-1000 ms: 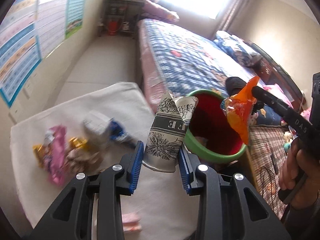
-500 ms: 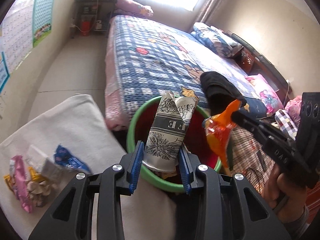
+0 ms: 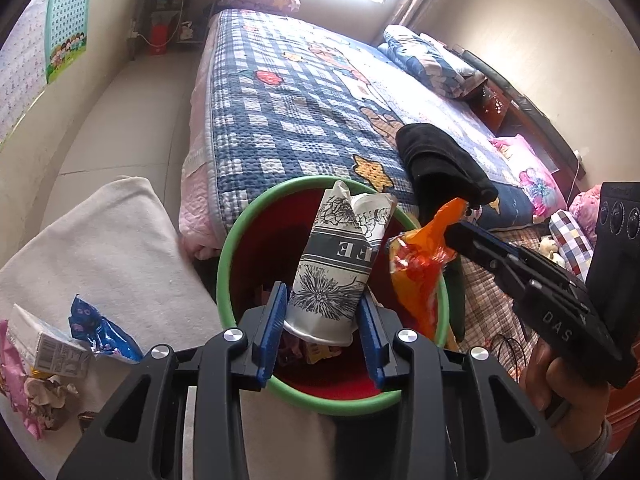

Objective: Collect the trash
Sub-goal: 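Carry the paper cup and orange bag over the red bucket with both tools, then open both tools to drop the cup and bag into the bucket, then move both open tools back over the trash on the table, then grasp the pink snack bag with the left tool while the right tool grasps the blue wrapper, then carry the pink bag and blue wrapper over the red bucket, then open both tools to drop the pink bag and blue wrapper in, then move both open tools back over the remaining trash on the table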

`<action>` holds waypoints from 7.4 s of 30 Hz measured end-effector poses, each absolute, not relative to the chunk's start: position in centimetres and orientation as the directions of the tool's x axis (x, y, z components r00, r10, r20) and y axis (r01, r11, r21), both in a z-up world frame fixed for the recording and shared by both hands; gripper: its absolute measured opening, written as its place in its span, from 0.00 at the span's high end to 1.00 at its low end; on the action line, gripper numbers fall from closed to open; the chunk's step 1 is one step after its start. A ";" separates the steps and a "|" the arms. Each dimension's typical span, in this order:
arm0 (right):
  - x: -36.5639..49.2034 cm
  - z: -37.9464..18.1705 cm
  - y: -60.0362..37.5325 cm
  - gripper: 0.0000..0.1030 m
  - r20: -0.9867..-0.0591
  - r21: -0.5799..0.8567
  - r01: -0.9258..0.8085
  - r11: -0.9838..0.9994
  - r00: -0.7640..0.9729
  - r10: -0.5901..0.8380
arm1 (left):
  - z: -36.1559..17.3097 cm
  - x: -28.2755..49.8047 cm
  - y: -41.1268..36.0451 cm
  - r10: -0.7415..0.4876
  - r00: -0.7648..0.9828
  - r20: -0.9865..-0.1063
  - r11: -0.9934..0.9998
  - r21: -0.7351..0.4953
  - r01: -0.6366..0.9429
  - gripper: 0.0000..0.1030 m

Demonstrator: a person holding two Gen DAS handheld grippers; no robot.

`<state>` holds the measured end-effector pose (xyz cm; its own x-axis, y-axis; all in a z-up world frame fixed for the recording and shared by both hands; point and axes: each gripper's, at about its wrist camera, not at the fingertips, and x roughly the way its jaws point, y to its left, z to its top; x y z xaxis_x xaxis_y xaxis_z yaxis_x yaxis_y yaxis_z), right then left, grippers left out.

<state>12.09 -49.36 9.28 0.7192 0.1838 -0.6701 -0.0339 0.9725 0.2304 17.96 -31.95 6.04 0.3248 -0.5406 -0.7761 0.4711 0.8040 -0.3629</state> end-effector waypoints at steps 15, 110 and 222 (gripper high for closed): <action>10.8 9.0 -49.0 0.06 -0.684 0.182 0.036 0.983 0.723 0.100 | 5.9 17.4 -29.5 -0.502 0.398 -0.768 0.846 -0.340 0.410 0.11; 15.6 -4.1 -24.9 0.95 -0.853 0.092 -0.266 0.959 0.477 0.214 | -6.1 12.7 2.2 -0.165 0.417 -0.894 0.983 -0.183 -0.005 0.77; 8.0 7.4 -48.8 0.05 -0.683 0.174 0.113 0.978 0.730 0.037 | 6.9 16.0 -26.5 -0.431 0.462 -0.775 0.893 -0.294 0.340 0.08</action>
<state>7.95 -48.75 7.42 0.7296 0.0375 -0.6828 0.1126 0.9783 0.1740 15.95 -26.49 6.90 0.4621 -0.4308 -0.7751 0.3402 0.8933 -0.2937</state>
